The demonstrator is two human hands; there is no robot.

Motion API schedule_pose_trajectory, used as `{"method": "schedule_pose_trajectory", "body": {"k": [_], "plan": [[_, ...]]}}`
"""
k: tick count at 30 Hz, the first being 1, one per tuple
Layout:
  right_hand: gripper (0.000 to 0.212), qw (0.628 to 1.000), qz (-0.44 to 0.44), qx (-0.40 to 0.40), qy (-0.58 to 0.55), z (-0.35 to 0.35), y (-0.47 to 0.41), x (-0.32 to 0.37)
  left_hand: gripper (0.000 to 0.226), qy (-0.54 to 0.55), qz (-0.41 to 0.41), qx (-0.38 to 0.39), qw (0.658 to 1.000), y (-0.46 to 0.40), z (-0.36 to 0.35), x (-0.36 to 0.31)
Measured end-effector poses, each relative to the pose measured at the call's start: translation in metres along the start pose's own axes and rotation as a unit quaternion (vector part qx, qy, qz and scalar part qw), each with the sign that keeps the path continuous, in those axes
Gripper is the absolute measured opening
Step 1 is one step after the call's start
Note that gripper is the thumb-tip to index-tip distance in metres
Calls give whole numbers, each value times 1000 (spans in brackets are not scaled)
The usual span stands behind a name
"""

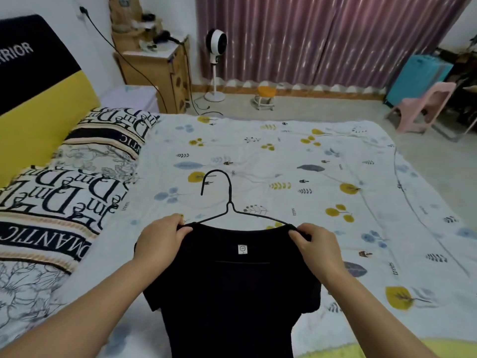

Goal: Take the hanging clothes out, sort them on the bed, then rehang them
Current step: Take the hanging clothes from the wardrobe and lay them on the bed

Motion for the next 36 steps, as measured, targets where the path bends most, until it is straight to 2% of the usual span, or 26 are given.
{"method": "schedule_pose_trajectory", "body": {"k": [4, 8, 14, 18, 22, 26, 29, 32, 36], "plan": [[17, 999, 15, 32, 41, -38, -65, -13, 29, -40, 12, 13, 999, -46, -49, 6], [23, 989, 44, 57, 132, -85, -127, -36, 30, -63, 34, 24, 997, -82, -107, 14], [27, 980, 8, 87, 178, -168, -184, -80, 28, -33, 98, 81, 991, -118, -203, 28], [19, 977, -11, 127, 172, -218, -195, -110, 28, 42, 168, 125, 977, -118, -257, 42], [45, 970, -17, 203, 135, -242, -187, -132, 50, 61, 180, 212, 959, -102, -293, 46], [44, 959, -9, 248, 138, -242, -175, -141, 40, 71, 176, 209, 959, -90, -295, 34], [40, 950, 14, 272, 154, -231, -167, -134, 32, 44, 141, 233, 961, -87, -280, 24], [35, 945, 45, 284, 154, -212, -161, -113, 29, 20, 116, 261, 958, -82, -252, 18], [34, 935, 111, 295, 163, -182, -149, -76, 28, 6, 108, 251, 962, -70, -202, 14]]}}
Point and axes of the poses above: each hand's wrist, its own y-axis away from the middle knuckle, its own z-axis out of the back of the hand, x = y × z, the point moved 1 cm from there along -y, towards the middle knuckle, and after that the axes turned 7 degrees about -x, right-handed, at the moved point
